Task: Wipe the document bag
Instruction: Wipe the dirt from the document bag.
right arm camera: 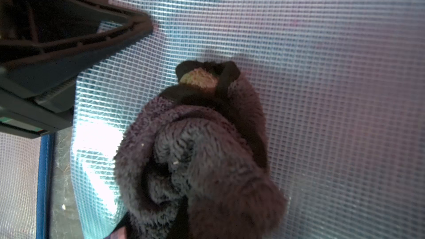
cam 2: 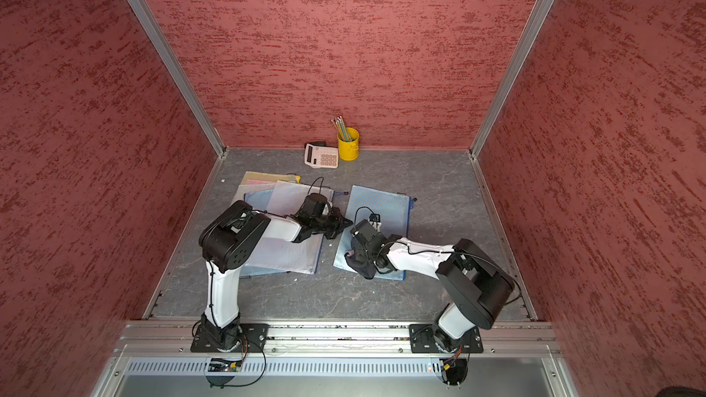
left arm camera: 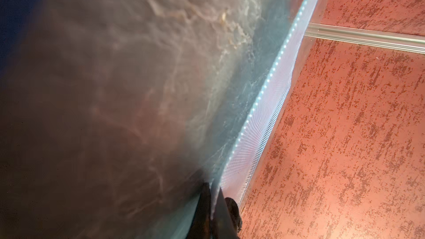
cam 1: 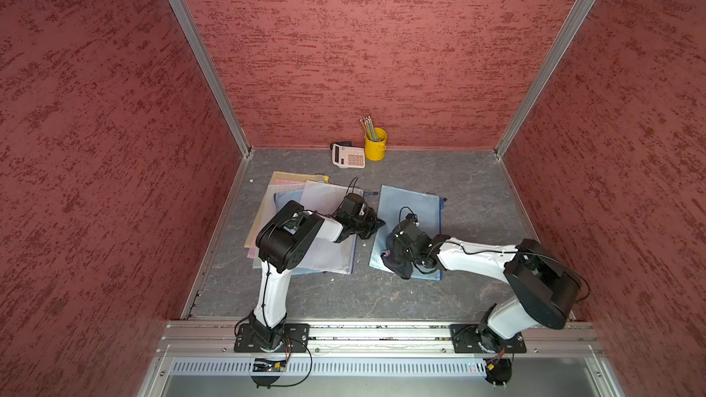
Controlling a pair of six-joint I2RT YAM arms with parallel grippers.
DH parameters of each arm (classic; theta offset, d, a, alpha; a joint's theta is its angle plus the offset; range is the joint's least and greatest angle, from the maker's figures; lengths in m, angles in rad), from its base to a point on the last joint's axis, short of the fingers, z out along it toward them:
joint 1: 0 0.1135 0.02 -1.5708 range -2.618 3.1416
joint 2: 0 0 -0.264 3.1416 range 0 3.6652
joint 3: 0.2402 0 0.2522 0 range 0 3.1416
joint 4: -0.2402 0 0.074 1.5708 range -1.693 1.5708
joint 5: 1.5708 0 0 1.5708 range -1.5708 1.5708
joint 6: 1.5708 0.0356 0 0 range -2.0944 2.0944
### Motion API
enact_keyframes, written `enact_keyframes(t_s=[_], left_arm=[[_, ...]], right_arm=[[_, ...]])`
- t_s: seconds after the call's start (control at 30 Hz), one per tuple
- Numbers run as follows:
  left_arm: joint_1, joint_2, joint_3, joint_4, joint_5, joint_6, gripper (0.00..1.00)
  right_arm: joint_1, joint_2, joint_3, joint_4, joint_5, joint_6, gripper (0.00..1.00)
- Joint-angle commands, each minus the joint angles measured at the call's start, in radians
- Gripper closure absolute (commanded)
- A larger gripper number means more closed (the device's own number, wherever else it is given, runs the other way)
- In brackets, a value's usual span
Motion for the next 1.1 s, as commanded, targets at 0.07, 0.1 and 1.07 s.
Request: enact_keyframes(t_s=[0.07, 0.1, 1.07], left_arm=[[0.015, 0.025, -0.027, 0.001, -0.033, -0.008, 1.0], [0.017, 0.024, -0.031, 0.004, -0.033, -0.008, 1.0], [0.005, -0.006, -0.067, 0.012, -0.062, 0.002, 1.0]], right_arm=[[0.172, -0.09, -0.183, -0.319, -0.049, 0.327, 1.0], [0.204, -0.144, -0.202, -0.375, -0.054, 0.37, 1.0], [-0.118, 0.041, 0.033, -0.303, 0.284, 0.111, 1.0]])
